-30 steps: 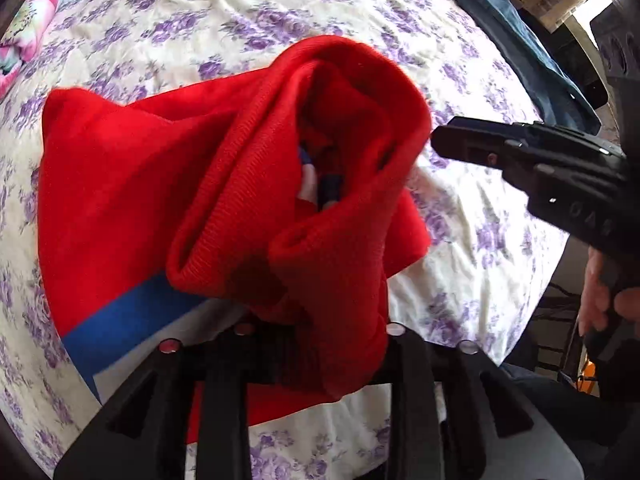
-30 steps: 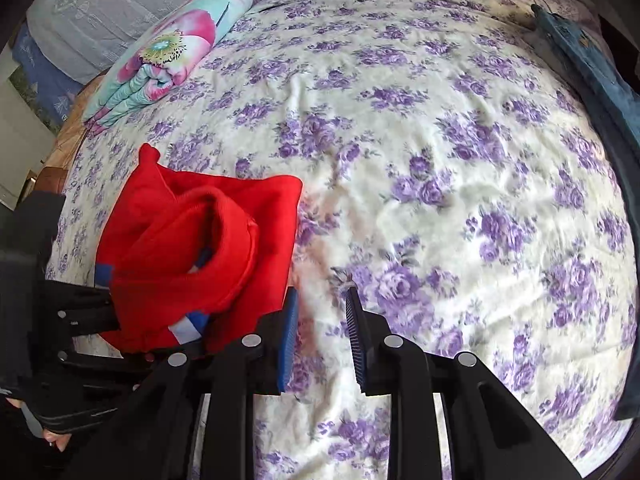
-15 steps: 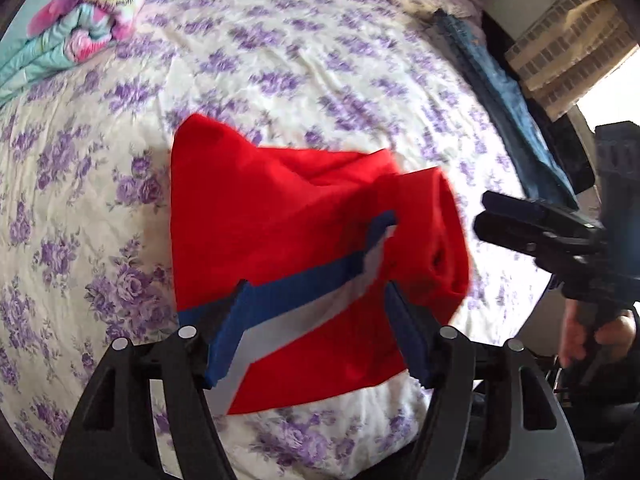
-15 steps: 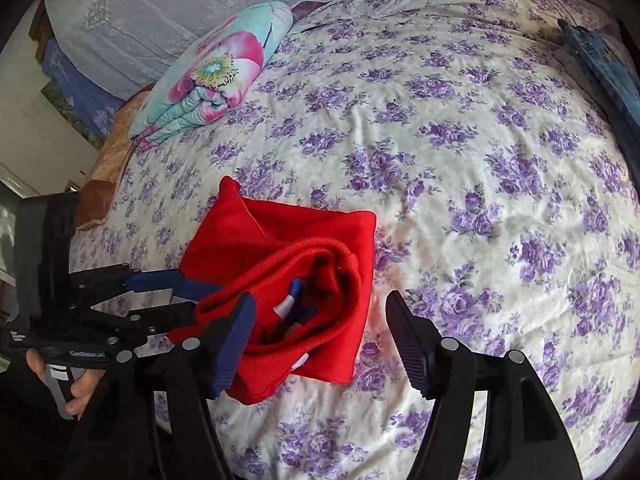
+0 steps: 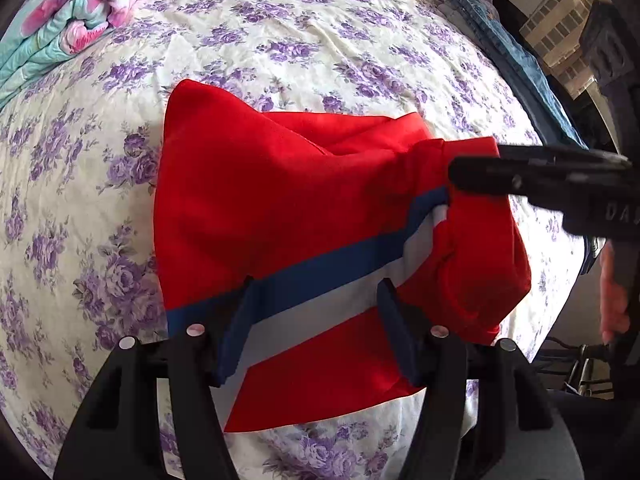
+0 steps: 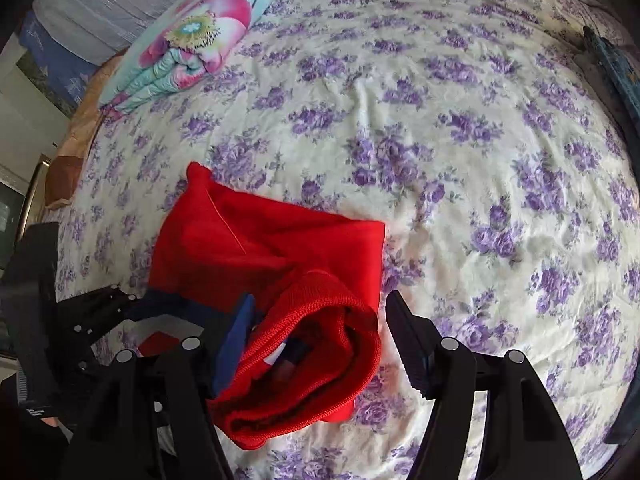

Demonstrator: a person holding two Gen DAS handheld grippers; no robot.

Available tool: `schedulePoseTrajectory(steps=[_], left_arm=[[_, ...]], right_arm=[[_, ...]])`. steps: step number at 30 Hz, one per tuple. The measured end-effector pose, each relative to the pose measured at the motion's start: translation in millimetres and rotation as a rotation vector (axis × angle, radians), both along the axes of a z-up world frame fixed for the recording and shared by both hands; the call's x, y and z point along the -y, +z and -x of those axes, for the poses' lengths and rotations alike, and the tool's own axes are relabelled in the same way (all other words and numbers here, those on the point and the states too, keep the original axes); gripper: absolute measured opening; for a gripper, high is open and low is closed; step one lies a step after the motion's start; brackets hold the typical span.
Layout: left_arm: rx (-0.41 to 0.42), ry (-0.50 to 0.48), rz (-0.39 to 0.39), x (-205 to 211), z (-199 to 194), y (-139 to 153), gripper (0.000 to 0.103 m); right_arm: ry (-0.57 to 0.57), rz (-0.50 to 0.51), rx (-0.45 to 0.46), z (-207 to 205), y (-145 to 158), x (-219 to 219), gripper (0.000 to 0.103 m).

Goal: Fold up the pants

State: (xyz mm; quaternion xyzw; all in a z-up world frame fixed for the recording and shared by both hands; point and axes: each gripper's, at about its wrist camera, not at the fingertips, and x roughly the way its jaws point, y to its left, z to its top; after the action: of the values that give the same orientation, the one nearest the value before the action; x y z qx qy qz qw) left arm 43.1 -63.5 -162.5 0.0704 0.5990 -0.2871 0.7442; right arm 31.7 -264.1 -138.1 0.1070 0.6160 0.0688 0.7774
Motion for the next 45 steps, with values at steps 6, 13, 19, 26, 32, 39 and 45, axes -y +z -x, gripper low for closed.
schedulePoseTrajectory(steps=[6, 13, 19, 26, 32, 39, 45], left_arm=[[-0.008, 0.017, -0.003, -3, -3, 3, 0.053], [0.052, 0.164, 0.077, -36, -31, 44, 0.051], [-0.012, 0.14, -0.057, -15, -47, -19, 0.054], [0.0, 0.124, -0.05, -19, -38, 8, 0.051], [0.001, 0.112, 0.064, -31, -3, 42, 0.052], [-0.143, 0.137, 0.023, -31, 1, -17, 0.038], [-0.115, 0.157, 0.019, -35, 8, -11, 0.031]], right_arm=[[0.029, -0.038, 0.017, 10, 4, 2, 0.019], [0.105, -0.028, 0.101, -23, 33, 0, 0.019], [0.029, -0.07, 0.004, -35, -33, 27, 0.038], [0.109, 0.117, 0.09, -7, 23, 10, 0.056], [0.156, 0.03, 0.117, 29, 28, -20, 0.01], [0.221, 0.056, -0.001, 15, 7, -34, 0.012], [0.502, 0.09, 0.188, -56, 60, -77, 0.058]])
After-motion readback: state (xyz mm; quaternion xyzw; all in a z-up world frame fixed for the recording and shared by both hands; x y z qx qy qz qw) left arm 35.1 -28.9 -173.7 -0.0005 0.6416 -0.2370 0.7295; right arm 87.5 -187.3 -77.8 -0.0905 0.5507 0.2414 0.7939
